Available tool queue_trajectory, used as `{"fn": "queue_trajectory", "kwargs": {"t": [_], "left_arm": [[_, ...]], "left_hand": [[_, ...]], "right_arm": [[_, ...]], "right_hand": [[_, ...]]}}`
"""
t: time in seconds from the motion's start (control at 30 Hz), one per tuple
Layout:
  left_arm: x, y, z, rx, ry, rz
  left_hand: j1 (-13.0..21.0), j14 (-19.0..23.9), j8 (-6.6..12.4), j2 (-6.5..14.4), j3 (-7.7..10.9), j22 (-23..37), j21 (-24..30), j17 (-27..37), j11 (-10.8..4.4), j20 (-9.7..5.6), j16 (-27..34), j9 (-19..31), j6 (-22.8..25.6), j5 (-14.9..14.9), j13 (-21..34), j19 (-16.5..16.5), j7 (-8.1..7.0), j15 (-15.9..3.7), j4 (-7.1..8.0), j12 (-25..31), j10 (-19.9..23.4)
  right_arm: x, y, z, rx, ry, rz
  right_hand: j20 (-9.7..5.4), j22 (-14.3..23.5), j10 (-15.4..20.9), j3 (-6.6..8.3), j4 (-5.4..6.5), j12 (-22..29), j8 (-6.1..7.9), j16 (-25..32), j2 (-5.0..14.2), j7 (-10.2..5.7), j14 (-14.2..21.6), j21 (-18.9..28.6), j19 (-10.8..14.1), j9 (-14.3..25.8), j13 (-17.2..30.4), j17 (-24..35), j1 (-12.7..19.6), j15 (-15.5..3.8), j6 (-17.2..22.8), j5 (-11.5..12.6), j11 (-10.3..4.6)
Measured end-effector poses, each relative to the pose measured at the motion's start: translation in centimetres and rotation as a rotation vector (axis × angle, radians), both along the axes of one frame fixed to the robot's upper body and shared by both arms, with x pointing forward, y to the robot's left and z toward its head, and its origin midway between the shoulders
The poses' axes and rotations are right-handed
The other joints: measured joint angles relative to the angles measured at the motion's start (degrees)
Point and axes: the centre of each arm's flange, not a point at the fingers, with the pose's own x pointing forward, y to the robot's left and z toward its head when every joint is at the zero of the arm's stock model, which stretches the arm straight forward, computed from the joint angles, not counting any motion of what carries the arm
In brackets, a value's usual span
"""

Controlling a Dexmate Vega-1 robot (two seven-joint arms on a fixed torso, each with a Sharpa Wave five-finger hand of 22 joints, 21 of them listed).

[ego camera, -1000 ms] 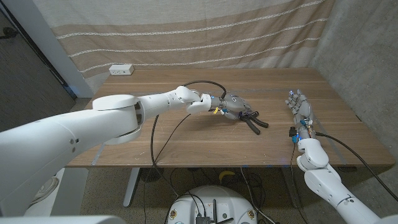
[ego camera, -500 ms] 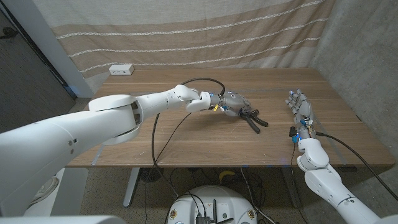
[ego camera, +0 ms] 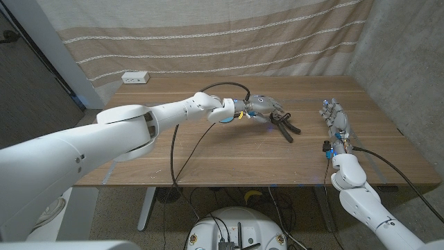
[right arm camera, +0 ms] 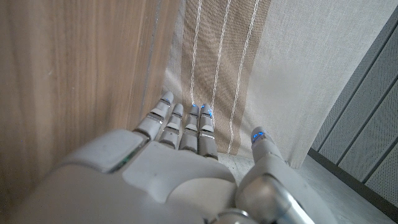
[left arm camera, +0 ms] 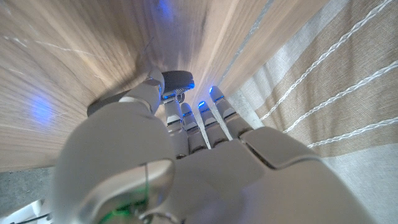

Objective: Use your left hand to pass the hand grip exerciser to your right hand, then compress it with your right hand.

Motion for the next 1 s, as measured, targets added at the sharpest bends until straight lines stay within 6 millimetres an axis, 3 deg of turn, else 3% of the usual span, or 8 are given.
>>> {"fn": "queue_trajectory", "kwargs": {"t": [0.47,0.53,1.0], "left_arm": [[0.1,0.2,2.0,-0.079,-0.02,-0.005],[0.1,0.2,2.2,-0.089,-0.022,-0.006],[0.0,0.6,4.4,-0.185,-0.014,-0.012]], "left_hand": [[0.0,0.0,0.0,-0.01,0.19,0.0,0.01,-0.01,-0.08,0.0,0.32,0.0,-0.34,0.05,0.0,0.0,-0.34,0.0,-0.17,0.45,0.07],[0.0,0.0,0.0,-0.02,0.9,0.0,0.01,-0.01,-0.08,0.0,0.32,0.0,-0.34,0.06,-0.01,0.0,-0.35,0.0,0.54,0.45,0.07],[-0.4,0.0,0.0,-0.4,1.14,-0.01,0.01,-0.01,-0.28,0.0,0.32,0.01,-0.65,0.06,-0.01,0.0,-0.66,0.0,0.75,0.45,0.28]], "right_arm": [[-0.6,0.4,0.9,-0.055,0.011,-0.082],[-0.8,0.4,1.0,-0.064,0.013,-0.095],[-2.1,0.9,2.6,-0.155,0.028,-0.204]], "right_hand": [[0.0,0.0,-0.01,0.49,-0.98,-0.48,-0.21,-0.24,-0.54,0.0,0.0,-0.45,0.0,0.0,0.0,-0.15,0.54,0.0,0.0,0.0,-0.01],[0.0,0.0,-0.21,0.68,-1.37,-0.48,-0.21,-0.4,-0.62,-0.22,-0.02,-0.45,0.0,0.0,-0.01,-0.15,0.64,0.02,-0.22,0.0,-0.21],[0.41,0.0,-1.05,0.72,-2.13,-0.88,-0.45,-0.85,-0.84,-0.09,-0.44,-0.44,-0.41,0.0,-0.18,-0.41,1.91,0.42,-1.15,0.0,-0.62]]}}
